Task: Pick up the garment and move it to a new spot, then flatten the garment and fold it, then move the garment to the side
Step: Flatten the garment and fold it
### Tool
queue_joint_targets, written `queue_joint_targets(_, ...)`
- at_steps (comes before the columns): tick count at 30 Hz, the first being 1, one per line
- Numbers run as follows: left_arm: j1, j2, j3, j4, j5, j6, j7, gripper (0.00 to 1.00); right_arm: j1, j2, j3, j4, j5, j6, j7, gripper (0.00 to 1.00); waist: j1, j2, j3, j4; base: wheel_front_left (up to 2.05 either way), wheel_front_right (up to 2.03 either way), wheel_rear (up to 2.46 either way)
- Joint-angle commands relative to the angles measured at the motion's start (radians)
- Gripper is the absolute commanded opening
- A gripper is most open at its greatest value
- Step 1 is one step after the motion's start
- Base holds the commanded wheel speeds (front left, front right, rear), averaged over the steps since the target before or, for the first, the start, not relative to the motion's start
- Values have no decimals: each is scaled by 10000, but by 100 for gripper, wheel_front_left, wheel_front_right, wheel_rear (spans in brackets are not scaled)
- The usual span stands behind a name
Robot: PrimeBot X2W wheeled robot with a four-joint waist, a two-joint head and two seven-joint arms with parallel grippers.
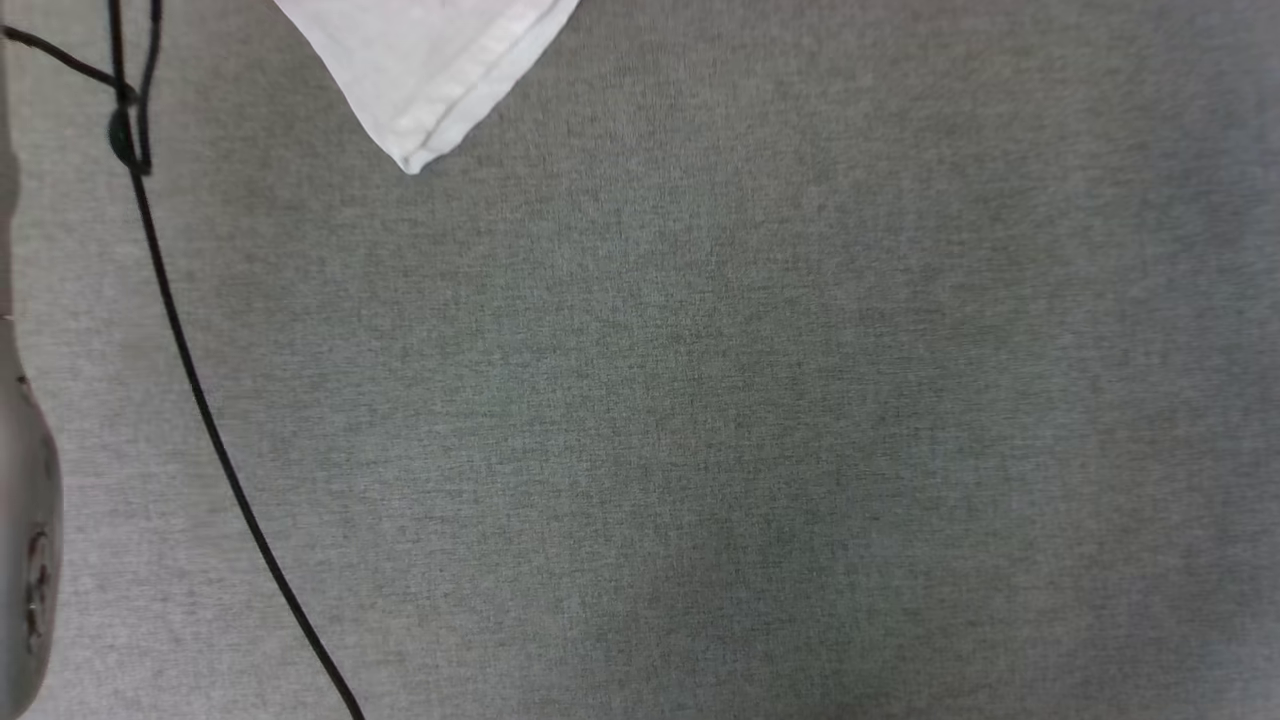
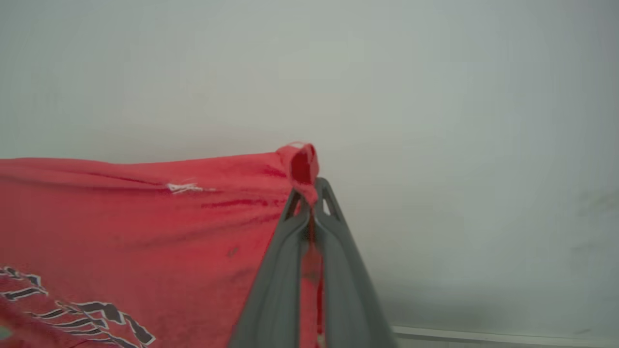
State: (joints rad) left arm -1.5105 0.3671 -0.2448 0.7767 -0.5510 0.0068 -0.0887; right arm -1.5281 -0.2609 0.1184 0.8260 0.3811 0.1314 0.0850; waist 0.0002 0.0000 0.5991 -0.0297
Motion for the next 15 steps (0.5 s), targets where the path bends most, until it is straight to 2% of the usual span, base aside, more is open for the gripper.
queue_joint_targets(1,81,-63,70,208,-122,-95,-116,0,8,-23,143,204,94,-14,-99,0,-2,0,295,35,0,0,0)
queue_joint_targets(7,752,-392,80,1156,-505,-657,-533,0,691,23,943,902,717,-11,-528,0,-2,0,228,97,0,0,0)
queue_joint_targets(15,3190,-698,-222,1663,-801,-1174,-1219,0,3329,-145,2145,918,1911,-11,-1042,0,-2,0,-819,186,0,0,0)
